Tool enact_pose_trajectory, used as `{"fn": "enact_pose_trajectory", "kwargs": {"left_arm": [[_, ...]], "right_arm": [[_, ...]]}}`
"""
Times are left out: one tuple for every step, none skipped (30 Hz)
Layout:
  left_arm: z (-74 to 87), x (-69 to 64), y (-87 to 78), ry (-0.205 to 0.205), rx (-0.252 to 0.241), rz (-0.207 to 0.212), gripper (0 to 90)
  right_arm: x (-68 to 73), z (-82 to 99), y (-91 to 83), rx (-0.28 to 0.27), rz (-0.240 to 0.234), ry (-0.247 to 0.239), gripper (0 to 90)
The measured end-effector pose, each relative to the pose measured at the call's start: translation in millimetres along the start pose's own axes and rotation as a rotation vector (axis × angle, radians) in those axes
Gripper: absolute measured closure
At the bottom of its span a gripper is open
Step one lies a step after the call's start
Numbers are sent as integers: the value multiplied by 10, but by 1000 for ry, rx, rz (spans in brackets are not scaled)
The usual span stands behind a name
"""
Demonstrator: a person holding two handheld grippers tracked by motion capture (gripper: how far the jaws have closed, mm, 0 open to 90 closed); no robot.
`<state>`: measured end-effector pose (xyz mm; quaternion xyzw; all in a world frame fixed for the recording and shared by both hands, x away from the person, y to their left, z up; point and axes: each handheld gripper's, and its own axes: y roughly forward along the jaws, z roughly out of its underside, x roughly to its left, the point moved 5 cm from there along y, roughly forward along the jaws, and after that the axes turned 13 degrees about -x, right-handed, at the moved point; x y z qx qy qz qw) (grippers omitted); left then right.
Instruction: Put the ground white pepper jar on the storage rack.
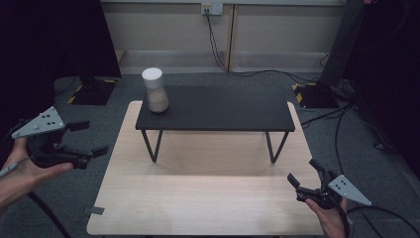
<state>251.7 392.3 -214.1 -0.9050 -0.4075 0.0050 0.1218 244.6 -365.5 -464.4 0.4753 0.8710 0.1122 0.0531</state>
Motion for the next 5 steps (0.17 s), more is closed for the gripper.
{"fn": "enact_pose_trajectory", "kwargs": {"left_arm": [[-1, -2, 2, 3, -1, 4, 34], [-1, -3, 4, 4, -3, 6, 30], [-1, -7, 6, 2, -5, 5, 27], [2, -10, 8, 3, -8, 3, 23], [5, -10, 9, 2, -10, 3, 18]], "right_arm": [[0, 0, -1, 0, 0, 0, 33], [0, 0, -1, -1, -1, 0, 33], [-1, 0, -1, -1, -2, -3, 33], [-1, -1, -2, -1, -3, -3, 33], [-2, -2, -3, -2, -2, -2, 33]]}}
